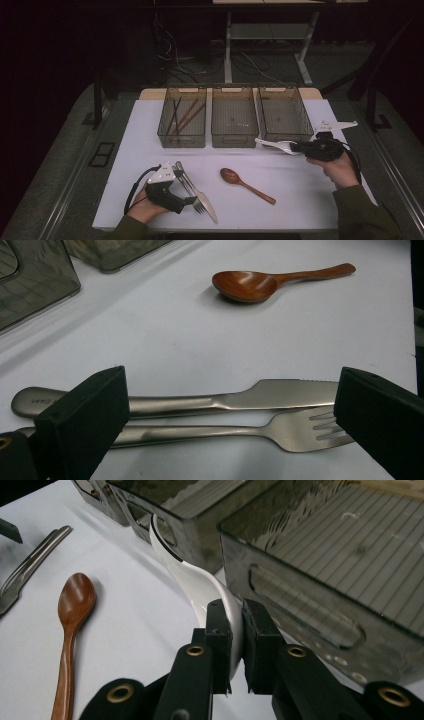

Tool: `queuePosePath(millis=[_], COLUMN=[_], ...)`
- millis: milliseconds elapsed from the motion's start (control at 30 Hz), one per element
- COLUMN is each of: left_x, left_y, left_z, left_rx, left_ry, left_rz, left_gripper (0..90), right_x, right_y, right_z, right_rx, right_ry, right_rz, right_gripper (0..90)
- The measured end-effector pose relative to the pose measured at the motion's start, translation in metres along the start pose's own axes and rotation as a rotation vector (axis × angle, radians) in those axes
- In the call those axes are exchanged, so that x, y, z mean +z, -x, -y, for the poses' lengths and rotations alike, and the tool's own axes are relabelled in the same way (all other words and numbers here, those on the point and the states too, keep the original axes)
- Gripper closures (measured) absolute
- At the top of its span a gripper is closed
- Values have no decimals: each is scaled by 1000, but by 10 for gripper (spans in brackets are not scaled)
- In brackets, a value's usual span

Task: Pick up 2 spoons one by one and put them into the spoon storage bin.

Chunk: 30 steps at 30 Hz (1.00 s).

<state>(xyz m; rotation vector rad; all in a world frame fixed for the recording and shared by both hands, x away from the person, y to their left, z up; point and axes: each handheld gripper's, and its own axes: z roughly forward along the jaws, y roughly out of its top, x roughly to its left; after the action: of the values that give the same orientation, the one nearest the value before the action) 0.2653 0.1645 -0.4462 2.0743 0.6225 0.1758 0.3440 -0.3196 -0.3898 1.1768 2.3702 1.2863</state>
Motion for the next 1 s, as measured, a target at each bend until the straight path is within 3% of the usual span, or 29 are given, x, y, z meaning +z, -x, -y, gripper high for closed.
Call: queuePosePath(millis=[600, 1000], left_x=[0, -1], left_y=[0, 0], left_z=[1, 1], left_rx=[-3, -8], left_ry=[-4, 1], left_rz=[1, -3], left_gripper=[6, 6], right_x=[17, 39], right_y=[-10, -16], right_z=[-33, -61], right_rx=[-26, -37], right_ry=[42, 63], right_rz=[-19, -33], right_gripper=[820, 820])
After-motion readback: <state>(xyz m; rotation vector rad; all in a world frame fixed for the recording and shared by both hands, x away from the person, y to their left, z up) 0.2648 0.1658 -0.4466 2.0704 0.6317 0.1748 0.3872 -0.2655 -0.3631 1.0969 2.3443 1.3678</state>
